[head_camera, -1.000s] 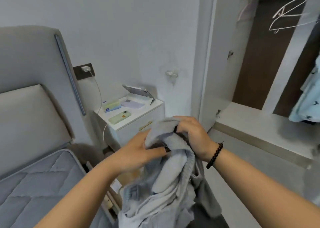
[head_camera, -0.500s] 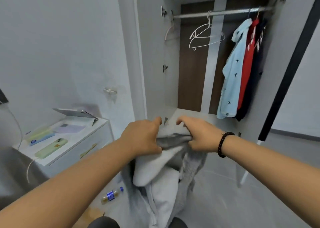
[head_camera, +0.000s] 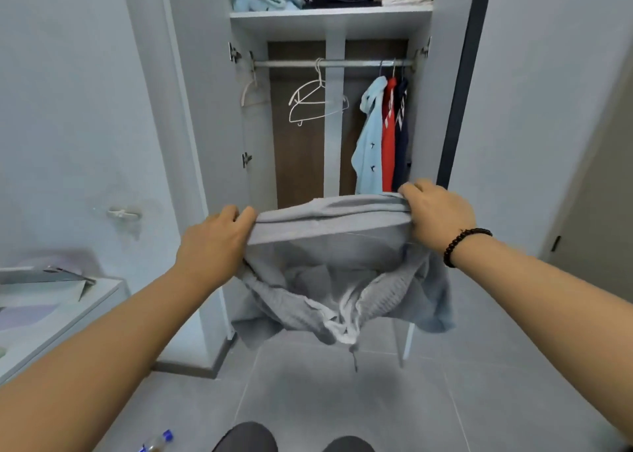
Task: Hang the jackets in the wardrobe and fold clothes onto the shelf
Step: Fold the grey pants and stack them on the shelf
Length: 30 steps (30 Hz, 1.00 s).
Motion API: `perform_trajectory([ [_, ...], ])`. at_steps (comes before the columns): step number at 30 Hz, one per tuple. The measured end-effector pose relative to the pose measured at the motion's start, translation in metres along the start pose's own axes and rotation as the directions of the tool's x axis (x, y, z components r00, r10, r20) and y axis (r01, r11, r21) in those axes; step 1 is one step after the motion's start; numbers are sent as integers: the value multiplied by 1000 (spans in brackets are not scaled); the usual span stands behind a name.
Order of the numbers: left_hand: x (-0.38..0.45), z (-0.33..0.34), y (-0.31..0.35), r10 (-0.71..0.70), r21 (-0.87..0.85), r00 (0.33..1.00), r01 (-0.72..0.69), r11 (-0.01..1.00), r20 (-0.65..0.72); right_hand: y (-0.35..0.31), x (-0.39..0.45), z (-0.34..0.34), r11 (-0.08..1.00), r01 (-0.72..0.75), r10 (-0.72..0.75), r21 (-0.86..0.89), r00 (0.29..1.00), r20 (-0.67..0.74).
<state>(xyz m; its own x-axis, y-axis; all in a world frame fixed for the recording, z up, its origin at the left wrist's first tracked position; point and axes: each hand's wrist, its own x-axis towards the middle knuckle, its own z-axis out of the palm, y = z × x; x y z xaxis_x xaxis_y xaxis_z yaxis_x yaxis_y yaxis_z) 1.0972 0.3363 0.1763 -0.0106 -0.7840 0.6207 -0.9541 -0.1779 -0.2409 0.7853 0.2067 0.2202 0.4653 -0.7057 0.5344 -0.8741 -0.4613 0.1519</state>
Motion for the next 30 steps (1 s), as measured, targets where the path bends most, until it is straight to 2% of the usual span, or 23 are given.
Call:
perform_trajectory([
  [2, -4, 13, -19, -178, -91, 980, 186, 978, 94, 23, -6, -7, 993, -114, 114, 2, 993, 20],
  [3, -10, 21, -28, -296, -164, 939, 324, 932, 174, 34, -10, -10, 984, -173, 171, 29, 984, 57],
  [4, -16, 27, -33, -406, -251, 865, 480, 841, 295, 42, -14, -13, 970, -234, 226, 68, 968, 108],
  [5, -23, 33, -36, -472, -326, 755, 634, 701, 454, 48, -20, -15, 952, -288, 269, 106, 949, 162],
  [7, -37, 44, -34, -432, -410, 538, 839, 356, 724, 51, -32, -19, 929, -353, 318, 110, 915, 250],
  [8, -42, 48, -32, -381, -413, 471, 882, 227, 796, 50, -37, -19, 926, -371, 339, 73, 899, 277],
  [10, -49, 48, -28, -315, -419, 437, 899, 126, 843, 47, -44, -17, 907, -420, 401, 3, 868, 293],
  [13, -51, 40, -20, -268, -423, 425, 904, 69, 865, 39, -48, -6, 820, -566, 505, 87, 786, 356],
  [16, -49, 28, -15, -217, -408, 404, 913, 28, 889, 29, -49, 9, 600, -753, 562, 270, 637, 528],
  [18, -47, 27, -18, -232, -431, 421, 902, 7, 877, 23, -46, 20, 450, -812, 576, 371, 581, 575],
  [19, -45, 27, -22, -245, -445, 427, 895, -21, 870, 20, -43, 25, 358, -829, 577, 429, 558, 597],
  [22, -46, 34, -36, -297, -472, 434, 879, -68, 851, 8, -35, 41, -41, -847, 484, 530, 448, 752],
  [24, -50, 41, -46, -355, -488, 454, 873, -7, 817, -2, -32, 51, -178, -836, 426, 519, 410, 807],
  [26, -54, 50, -56, -443, -482, 510, 857, 184, 737, -9, -28, 62, -190, -825, 422, 533, 421, 803],
  [27, -55, 54, -62, -473, -463, 535, 844, 270, 700, -13, -26, 66, -158, -822, 430, 548, 442, 787],
  [28, -57, 57, -66, -488, -448, 548, 836, 317, 679, -16, -25, 68, -80, -819, 438, 568, 483, 758],
  [29, -59, 60, -71, -485, -436, 550, 835, 335, 680, -19, -26, 71, 74, -806, 451, 587, 552, 701],
  [30, -61, 63, -76, -474, -430, 541, 840, 330, 694, -19, -26, 73, 316, -758, 439, 571, 650, 620],
])
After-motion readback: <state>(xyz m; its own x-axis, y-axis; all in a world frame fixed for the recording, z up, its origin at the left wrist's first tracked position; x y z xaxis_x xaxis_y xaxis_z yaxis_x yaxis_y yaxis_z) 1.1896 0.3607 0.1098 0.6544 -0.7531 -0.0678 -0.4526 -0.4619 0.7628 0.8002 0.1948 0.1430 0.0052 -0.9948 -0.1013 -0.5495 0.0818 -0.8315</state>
